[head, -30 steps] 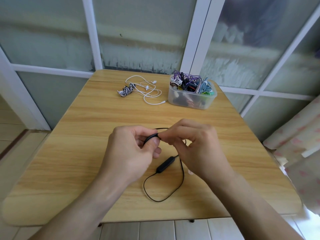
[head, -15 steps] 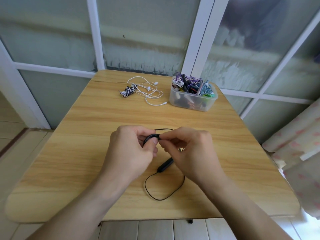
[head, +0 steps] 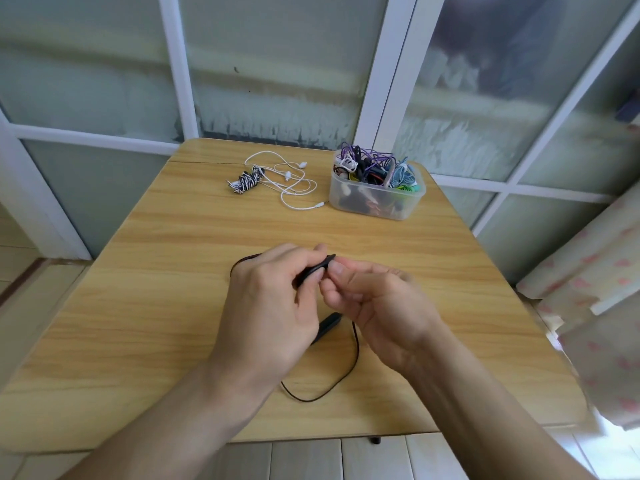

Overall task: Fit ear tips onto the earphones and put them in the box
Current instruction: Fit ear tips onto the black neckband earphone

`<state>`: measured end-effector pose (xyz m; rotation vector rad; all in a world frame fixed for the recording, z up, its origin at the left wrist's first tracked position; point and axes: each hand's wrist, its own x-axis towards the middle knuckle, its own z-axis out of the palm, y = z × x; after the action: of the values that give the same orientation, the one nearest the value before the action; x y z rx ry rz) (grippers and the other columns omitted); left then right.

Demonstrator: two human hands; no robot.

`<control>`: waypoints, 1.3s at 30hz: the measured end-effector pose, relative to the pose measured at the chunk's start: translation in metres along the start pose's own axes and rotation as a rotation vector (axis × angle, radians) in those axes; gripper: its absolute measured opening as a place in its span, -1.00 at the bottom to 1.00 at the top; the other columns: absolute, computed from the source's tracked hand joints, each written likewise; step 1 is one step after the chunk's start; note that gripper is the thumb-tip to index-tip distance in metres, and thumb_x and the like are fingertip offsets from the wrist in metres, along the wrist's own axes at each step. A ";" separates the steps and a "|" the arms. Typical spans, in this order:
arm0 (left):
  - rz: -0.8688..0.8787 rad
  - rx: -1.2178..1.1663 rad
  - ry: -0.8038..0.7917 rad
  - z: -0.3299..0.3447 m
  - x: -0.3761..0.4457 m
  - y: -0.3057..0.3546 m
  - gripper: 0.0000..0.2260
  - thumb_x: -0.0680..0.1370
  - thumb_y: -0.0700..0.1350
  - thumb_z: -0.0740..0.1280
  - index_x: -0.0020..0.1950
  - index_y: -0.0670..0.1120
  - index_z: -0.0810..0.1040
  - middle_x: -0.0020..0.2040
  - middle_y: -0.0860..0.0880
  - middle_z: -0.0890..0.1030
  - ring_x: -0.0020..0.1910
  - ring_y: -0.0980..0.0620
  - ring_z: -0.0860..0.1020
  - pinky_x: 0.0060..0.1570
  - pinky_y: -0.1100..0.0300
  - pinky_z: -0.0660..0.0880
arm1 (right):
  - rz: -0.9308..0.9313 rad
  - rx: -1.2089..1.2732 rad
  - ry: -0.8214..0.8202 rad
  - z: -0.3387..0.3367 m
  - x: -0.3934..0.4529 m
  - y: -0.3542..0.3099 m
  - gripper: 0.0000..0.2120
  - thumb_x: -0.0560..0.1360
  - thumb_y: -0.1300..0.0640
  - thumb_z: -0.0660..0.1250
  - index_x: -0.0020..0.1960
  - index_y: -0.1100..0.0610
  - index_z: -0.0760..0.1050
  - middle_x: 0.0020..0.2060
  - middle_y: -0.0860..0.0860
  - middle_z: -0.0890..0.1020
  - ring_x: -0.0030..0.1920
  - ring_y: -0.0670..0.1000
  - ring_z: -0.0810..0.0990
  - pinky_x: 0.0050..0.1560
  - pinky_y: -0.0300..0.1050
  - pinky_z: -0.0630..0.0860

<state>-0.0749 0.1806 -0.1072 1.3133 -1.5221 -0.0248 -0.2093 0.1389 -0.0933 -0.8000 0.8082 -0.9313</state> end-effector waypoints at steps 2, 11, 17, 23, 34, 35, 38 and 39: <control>-0.014 -0.005 -0.008 0.000 0.000 0.000 -0.80 0.42 -0.27 0.39 0.02 -0.14 0.69 -0.11 0.03 0.69 -0.20 0.15 0.62 -0.19 0.19 0.58 | -0.129 -0.118 0.014 0.000 -0.002 0.001 -0.91 0.42 0.43 0.40 -0.08 0.41 0.61 -0.37 0.19 0.64 -0.40 0.02 0.62 -0.30 -0.23 0.58; -0.481 -0.316 -0.115 0.000 0.000 -0.004 -0.76 0.50 -0.35 0.37 -0.10 0.00 0.66 -0.34 0.04 0.68 -0.36 0.08 0.67 -0.21 0.00 0.64 | -1.091 -1.227 -0.138 -0.023 0.014 0.000 -0.89 0.44 0.37 0.46 -0.09 0.21 0.70 -0.22 0.04 0.67 -0.23 -0.05 0.64 -0.19 -0.18 0.55; -0.507 -0.360 -0.132 0.000 0.002 -0.006 -0.77 0.51 -0.31 0.37 -0.06 0.03 0.67 -0.32 0.03 0.69 -0.35 0.06 0.67 -0.17 0.08 0.63 | -0.757 -1.016 -0.075 -0.023 0.010 0.001 -0.84 0.43 0.22 0.51 0.02 0.12 0.69 -0.19 -0.05 0.70 -0.18 -0.08 0.69 -0.12 -0.18 0.62; -0.471 -0.352 -0.097 0.003 -0.001 -0.004 -0.80 0.51 -0.29 0.40 0.01 -0.02 0.66 -0.27 0.03 0.69 -0.34 0.11 0.67 -0.23 0.21 0.62 | -0.557 -0.785 -0.005 -0.019 0.008 0.003 -0.90 0.42 0.24 0.52 -0.08 0.15 0.66 -0.27 0.02 0.72 -0.29 0.02 0.71 -0.21 -0.08 0.65; -0.356 -0.339 -0.032 0.002 -0.002 0.001 -0.75 0.49 -0.31 0.42 0.05 0.00 0.66 -0.18 0.14 0.69 -0.25 0.19 0.67 -0.15 0.30 0.59 | -0.446 -0.456 -0.070 -0.019 0.005 -0.001 -0.85 0.39 0.37 0.46 -0.03 0.31 0.63 -0.16 0.20 0.72 -0.16 0.21 0.72 -0.15 -0.04 0.67; -0.354 -0.345 -0.032 0.002 -0.002 0.001 -0.75 0.48 -0.31 0.42 0.06 -0.01 0.66 -0.19 0.13 0.69 -0.25 0.19 0.67 -0.16 0.32 0.58 | -0.444 -0.451 -0.073 -0.020 0.005 -0.002 -0.85 0.40 0.37 0.45 -0.04 0.33 0.62 -0.16 0.20 0.72 -0.16 0.20 0.72 -0.16 -0.06 0.66; -0.380 -0.393 -0.054 0.001 -0.002 0.000 -0.77 0.49 -0.29 0.42 0.05 0.00 0.65 -0.23 0.07 0.70 -0.28 0.14 0.67 -0.18 0.28 0.60 | -0.466 -0.518 -0.073 -0.021 0.005 -0.006 -0.85 0.38 0.37 0.47 -0.05 0.32 0.64 -0.19 0.15 0.73 -0.24 0.09 0.71 -0.24 -0.19 0.61; -0.388 -0.406 -0.065 0.001 -0.002 0.000 -0.77 0.49 -0.29 0.42 0.04 0.00 0.65 -0.24 0.05 0.70 -0.29 0.13 0.67 -0.19 0.26 0.60 | -0.467 -0.529 -0.077 -0.022 0.004 -0.007 -0.86 0.37 0.38 0.47 -0.07 0.31 0.65 -0.20 0.14 0.73 -0.28 0.06 0.69 -0.26 -0.23 0.59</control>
<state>-0.0756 0.1816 -0.1089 1.2601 -1.2120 -0.5981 -0.2289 0.1274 -0.0979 -1.5227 0.8264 -1.1014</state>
